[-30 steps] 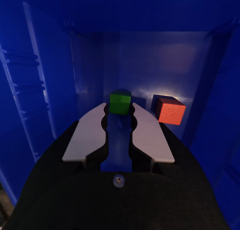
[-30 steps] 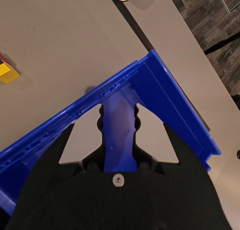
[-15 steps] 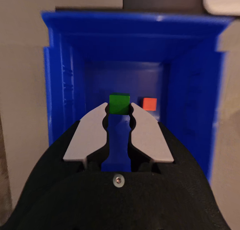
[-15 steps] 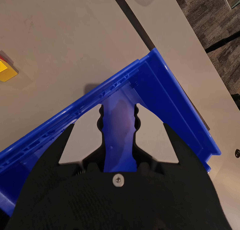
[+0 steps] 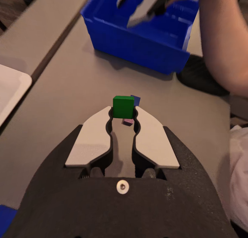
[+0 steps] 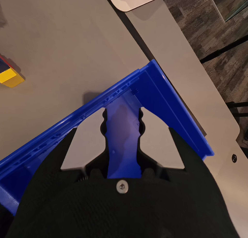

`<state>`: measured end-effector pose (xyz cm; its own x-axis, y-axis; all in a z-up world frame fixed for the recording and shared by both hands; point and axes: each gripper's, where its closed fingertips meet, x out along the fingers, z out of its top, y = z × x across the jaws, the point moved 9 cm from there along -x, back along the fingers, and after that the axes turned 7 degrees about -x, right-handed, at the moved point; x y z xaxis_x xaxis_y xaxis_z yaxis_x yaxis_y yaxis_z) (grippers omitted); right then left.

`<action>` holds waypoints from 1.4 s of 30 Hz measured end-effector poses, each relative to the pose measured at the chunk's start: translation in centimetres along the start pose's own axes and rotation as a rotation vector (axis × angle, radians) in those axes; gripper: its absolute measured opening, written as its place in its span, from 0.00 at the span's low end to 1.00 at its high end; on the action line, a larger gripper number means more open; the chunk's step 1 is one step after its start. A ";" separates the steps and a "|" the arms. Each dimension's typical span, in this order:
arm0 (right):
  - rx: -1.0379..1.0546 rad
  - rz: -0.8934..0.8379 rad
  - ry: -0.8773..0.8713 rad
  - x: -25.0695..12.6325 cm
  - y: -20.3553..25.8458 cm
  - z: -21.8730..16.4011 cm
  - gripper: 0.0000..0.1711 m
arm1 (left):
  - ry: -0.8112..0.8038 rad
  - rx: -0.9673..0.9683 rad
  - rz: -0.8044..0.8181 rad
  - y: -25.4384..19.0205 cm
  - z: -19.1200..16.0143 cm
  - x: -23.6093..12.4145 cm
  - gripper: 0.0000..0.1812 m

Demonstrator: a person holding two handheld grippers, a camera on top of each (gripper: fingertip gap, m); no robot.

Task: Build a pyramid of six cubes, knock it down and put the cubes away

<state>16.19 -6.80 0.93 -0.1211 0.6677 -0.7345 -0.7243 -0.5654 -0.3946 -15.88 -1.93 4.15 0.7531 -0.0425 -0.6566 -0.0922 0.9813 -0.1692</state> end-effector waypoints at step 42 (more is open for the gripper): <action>0.012 0.028 0.015 0.4 -0.1 -0.5 0.27 | 0.420 0.281 0.066 -1.9 -3.7 10.1 0.16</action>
<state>16.54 -6.71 0.42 -0.1318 0.6445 -0.7532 -0.7290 -0.5779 -0.3669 -10.54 -4.94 -4.85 0.4194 0.0060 -0.9078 0.0913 0.9946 0.0487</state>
